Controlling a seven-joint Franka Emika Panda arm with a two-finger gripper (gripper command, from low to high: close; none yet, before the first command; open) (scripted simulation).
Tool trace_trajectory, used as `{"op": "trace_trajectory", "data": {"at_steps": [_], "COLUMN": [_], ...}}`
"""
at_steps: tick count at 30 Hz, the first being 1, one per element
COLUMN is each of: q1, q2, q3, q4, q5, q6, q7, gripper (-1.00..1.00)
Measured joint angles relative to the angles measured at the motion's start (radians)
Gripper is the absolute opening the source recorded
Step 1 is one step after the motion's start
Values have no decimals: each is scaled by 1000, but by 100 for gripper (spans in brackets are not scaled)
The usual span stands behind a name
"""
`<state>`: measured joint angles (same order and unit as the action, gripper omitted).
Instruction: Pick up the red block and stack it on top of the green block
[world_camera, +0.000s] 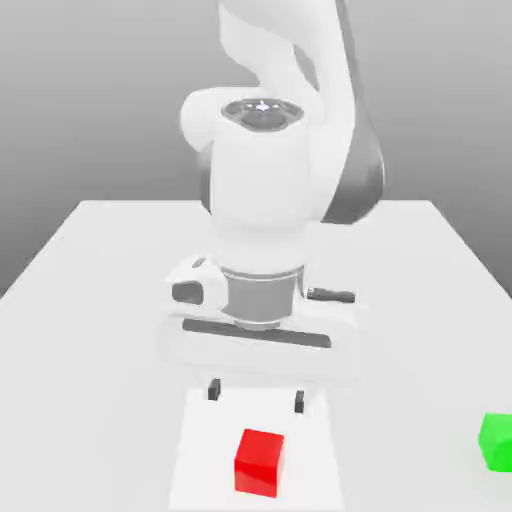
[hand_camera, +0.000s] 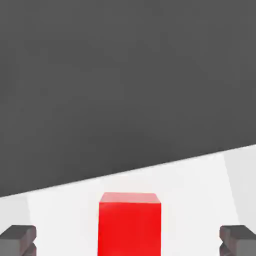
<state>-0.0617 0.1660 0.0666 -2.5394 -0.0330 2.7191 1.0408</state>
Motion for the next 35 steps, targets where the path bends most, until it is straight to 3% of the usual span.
{"op": "trace_trajectory", "data": {"at_steps": [4, 5, 12, 17, 26, 30, 31, 35], "q1": [12, 16, 16, 7, 235, 359, 380, 380], "q2": [145, 175, 179, 27, 39, 162, 200, 200], "q3": [-16, -21, -21, -1, 220, 254, 240, 240], "q4": [16, 20, 21, -1, 137, 216, 224, 224], "q5": [-17, -21, -24, 2, -74, -174, -199, -199], "q6": [116, 141, 145, 15, -126, -92, -64, -64], "q7": [16, 19, 22, 2, -45, -17, -2, -2], "gripper": [0, -100, -100, -100, -100, -100, 100, 100]}}
